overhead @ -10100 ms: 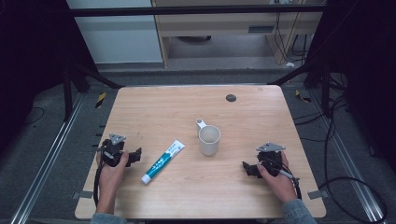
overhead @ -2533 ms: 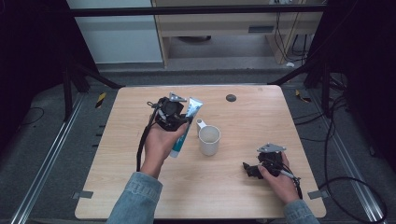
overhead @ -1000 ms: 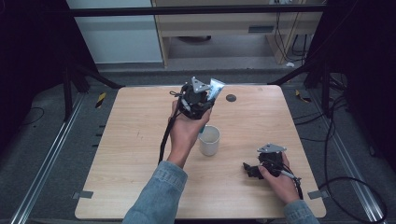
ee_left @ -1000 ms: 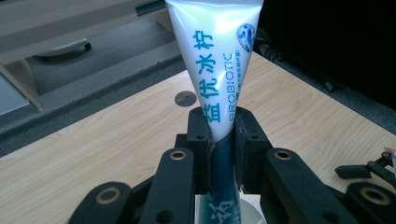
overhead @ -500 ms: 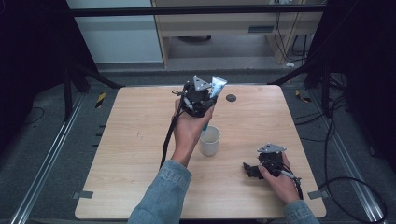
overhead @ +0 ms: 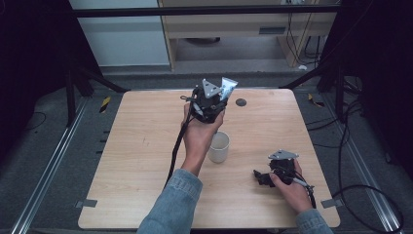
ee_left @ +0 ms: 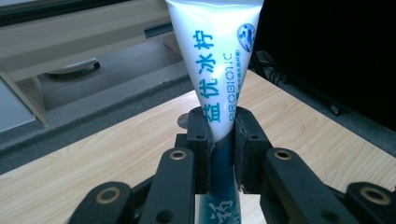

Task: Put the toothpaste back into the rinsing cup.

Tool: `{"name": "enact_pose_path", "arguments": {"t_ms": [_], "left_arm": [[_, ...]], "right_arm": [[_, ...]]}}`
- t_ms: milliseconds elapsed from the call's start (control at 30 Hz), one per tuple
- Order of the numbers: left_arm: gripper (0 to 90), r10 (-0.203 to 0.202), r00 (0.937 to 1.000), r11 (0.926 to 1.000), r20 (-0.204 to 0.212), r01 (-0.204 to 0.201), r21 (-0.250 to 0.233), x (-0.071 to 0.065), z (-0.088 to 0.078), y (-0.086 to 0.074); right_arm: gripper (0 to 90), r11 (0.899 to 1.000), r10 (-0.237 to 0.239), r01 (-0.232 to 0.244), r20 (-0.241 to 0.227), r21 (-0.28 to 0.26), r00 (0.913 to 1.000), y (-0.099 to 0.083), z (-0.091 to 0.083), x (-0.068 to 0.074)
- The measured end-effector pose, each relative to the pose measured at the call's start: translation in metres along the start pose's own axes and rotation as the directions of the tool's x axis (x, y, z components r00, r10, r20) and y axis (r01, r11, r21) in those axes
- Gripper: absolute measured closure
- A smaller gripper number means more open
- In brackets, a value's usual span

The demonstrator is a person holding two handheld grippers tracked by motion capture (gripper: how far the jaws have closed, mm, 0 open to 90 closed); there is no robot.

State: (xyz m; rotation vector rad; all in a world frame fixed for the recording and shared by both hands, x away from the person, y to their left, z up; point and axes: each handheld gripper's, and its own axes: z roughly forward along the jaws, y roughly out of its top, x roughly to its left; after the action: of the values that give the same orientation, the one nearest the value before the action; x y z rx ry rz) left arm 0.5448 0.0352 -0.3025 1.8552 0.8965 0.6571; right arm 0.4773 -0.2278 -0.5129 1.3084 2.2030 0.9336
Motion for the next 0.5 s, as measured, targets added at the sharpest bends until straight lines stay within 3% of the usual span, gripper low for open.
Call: {"name": "enact_pose_path", "arguments": {"t_ms": [500], "left_arm": [[78.3,-0.015,0.9998,0.9986,-0.009,0.014,-0.052,-0.006,0.0038,-0.0082]], "right_arm": [[0.5,1.0,0.0,0.0,-0.001,0.0,1.0,0.0,0.0,0.0]]}}
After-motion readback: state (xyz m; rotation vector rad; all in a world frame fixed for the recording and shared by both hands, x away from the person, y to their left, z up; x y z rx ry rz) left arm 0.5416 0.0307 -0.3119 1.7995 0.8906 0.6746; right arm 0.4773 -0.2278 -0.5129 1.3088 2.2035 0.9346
